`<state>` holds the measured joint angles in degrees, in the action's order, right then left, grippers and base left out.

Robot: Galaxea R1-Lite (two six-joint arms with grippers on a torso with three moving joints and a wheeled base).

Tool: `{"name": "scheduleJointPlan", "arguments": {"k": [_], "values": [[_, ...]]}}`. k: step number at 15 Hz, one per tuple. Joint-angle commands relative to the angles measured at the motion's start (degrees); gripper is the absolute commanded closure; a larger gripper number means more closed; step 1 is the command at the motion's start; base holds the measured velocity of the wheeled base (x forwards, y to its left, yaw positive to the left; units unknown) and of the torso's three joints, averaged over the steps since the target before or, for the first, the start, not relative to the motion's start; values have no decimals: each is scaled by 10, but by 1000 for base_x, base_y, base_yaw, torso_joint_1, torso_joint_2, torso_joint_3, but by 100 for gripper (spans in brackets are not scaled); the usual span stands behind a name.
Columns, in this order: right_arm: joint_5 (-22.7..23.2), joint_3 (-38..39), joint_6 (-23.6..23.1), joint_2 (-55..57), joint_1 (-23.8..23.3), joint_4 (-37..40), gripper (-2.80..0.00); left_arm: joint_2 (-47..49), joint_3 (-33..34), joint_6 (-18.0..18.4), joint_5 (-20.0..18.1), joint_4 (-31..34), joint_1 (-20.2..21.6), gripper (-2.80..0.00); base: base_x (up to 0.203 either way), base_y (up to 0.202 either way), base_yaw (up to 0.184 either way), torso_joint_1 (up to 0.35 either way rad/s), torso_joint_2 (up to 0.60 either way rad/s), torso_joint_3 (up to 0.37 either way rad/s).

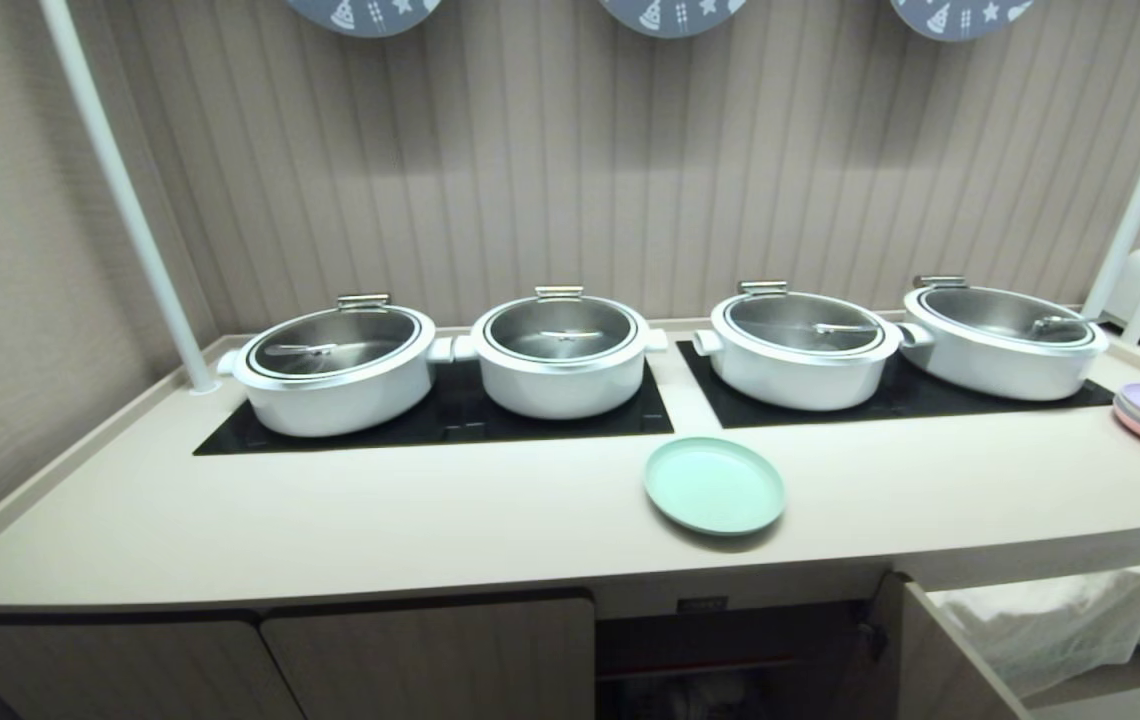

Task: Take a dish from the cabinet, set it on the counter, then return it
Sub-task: Pick up the plate from the table

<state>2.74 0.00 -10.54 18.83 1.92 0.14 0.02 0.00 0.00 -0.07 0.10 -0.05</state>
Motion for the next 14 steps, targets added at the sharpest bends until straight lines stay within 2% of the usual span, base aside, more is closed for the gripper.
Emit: {"name": "scheduleJointPlan", "arguments": {"k": [1,8,14], "values": [[2,0,0,-51,3,2,0,0,0,0,0,0,0,0,0,0,0,0,0,0],[3,0,1,-181,-15,0,0,0,0,0,0,0,0,0,0,0,0,0,0,0],[3,0,6,-188,-16,3,0,0,0,0,0,0,0,0,0,0,0,0,0,0]]}}
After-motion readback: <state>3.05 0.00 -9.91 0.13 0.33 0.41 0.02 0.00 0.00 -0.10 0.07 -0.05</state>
